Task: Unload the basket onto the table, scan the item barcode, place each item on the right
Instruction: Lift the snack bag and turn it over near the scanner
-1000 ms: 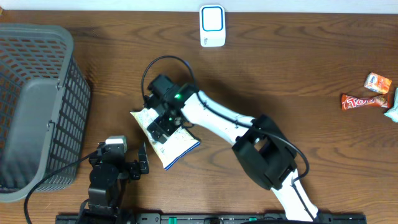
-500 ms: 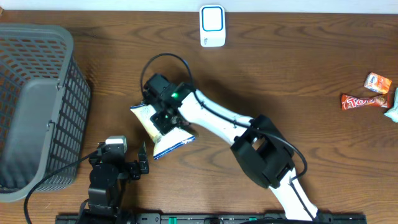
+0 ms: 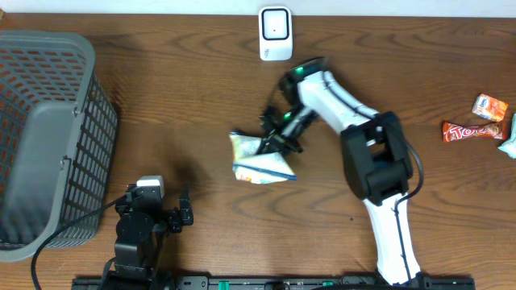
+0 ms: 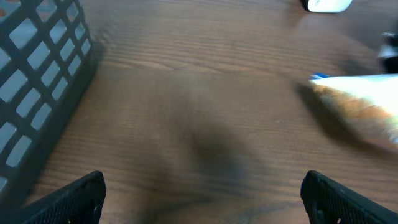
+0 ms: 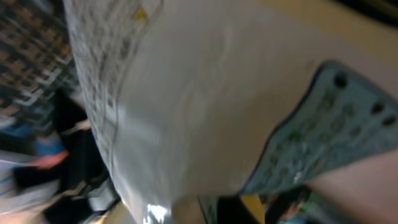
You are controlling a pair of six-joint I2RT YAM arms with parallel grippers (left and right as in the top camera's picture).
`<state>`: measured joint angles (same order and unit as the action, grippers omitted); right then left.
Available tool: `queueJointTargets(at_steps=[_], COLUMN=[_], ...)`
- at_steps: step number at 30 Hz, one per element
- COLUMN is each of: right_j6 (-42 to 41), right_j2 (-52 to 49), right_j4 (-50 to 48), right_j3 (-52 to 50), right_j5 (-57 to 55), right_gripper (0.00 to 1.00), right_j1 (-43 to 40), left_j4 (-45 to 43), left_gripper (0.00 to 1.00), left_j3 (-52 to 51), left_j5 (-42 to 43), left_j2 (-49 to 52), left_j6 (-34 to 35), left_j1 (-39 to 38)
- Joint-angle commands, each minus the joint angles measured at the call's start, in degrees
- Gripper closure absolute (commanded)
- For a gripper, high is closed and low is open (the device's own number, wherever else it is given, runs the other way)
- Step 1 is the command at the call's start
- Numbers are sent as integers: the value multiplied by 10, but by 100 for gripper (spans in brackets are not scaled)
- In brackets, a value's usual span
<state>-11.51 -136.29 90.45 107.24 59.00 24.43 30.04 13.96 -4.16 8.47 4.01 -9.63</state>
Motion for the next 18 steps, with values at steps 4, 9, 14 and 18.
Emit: queueJointTargets(at_steps=[4,9,14,18], right_j6=[-10,-31,28,16], right_j2=[-2,-2,-2,-2], right_j4=[71,71,49,1], right_j3=[10,10,10,10], right_j5=[136,141,77,-130], right_gripper=[99,99,99,99], right_j1=[-39,-51,-52,-52], left_j4=[-1,-1,-1,-1], left_gripper=[1,1,1,1], left_j3=[8,8,8,8], left_j5=[5,5,5,5], left_j2=[-3,-3,-3,-3], left_j6=[-10,-10,-10,-10], left_j1=[1,1,1,1])
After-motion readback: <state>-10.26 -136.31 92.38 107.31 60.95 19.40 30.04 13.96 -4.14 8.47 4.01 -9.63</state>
